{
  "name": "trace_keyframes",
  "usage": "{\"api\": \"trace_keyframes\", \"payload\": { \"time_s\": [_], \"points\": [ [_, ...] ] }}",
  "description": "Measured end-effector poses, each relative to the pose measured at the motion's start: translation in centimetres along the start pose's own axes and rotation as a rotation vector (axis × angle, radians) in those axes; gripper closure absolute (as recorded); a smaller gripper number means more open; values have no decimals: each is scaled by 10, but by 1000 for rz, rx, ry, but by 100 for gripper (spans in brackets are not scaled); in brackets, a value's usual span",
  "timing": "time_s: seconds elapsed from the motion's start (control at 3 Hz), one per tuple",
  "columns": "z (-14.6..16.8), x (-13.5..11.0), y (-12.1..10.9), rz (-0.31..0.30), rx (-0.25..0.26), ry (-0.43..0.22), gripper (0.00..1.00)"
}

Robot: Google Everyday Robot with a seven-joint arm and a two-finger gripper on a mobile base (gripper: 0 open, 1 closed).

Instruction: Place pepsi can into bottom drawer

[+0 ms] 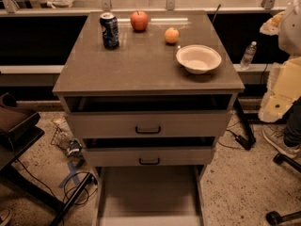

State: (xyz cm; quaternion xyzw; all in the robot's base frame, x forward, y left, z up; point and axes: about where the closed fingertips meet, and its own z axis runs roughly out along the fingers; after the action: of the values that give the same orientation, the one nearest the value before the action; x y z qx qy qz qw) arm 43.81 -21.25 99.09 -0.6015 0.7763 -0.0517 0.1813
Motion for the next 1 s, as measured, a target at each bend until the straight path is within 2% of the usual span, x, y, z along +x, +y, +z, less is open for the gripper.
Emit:
{"api": "trace_keyframes", "payload": {
  "time_s": [0.67,1.0],
  "points": [
    [-3,-5,-3,-3,11,-18,0],
    [-8,-40,-40,-6,43,-202,0]
  ]
}}
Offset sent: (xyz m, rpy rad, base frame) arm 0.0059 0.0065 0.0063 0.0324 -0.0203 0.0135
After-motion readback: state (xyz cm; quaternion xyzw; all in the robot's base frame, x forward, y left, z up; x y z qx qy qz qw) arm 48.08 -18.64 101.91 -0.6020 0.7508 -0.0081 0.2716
